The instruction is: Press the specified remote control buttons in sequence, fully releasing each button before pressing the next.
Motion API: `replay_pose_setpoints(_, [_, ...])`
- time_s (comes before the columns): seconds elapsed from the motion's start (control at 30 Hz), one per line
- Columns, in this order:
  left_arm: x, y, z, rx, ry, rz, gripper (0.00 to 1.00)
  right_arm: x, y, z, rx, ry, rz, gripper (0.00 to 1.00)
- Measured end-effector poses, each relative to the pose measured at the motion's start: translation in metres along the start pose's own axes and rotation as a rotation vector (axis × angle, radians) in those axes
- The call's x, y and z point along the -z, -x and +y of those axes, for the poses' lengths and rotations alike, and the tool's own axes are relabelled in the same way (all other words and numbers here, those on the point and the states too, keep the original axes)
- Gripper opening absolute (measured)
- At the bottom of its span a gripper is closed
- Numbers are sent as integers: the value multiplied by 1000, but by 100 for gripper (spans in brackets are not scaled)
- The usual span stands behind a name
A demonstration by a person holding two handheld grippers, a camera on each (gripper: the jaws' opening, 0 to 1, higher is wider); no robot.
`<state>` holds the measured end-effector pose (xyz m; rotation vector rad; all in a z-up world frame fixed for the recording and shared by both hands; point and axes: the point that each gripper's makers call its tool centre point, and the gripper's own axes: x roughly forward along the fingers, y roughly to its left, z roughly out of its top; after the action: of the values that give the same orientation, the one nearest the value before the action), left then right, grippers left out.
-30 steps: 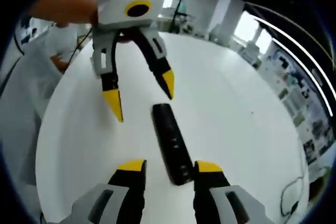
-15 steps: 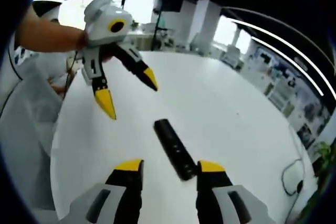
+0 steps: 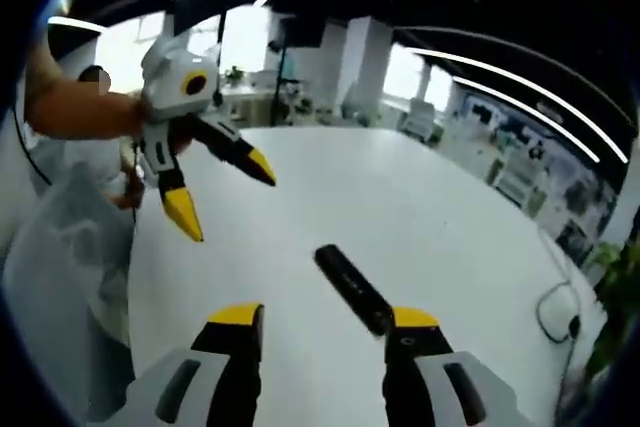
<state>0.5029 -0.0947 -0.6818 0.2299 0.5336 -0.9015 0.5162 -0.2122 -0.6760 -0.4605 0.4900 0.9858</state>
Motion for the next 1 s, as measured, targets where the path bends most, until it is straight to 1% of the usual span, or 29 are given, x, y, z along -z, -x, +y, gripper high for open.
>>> replay_pose_setpoints(0.1, [3,5,-6,-5,12,-11,73,3,6,8,4,-6,-7,49])
replay_pose_setpoints(0.17, [3,9,-11,-6,21,-26,74,3,10,15,5,-24,-28,49])
replay_pose_setpoints(0.33, [8,16,-21,-16,17,-37,78,6,16,26,15,-45,-52,52])
replay_pose_setpoints(0.6, [10,31,-37,-23,23,-75,83,0,35,39,36,-82,-125,59])
replay_pose_setpoints(0.7, [7,38,-44,-41,41,-112,88,-2,43,44,47,-87,-152,61])
replay_pose_setpoints(0.83, [9,43,-50,-44,47,-120,89,-3,47,53,47,-97,-175,63])
replay_pose_setpoints(0.9, [9,45,-54,-42,49,-125,90,-3,48,59,47,-98,-187,67])
replay_pose_setpoints(1.0, [12,48,-59,-50,55,-130,94,-2,50,68,49,-95,-210,73])
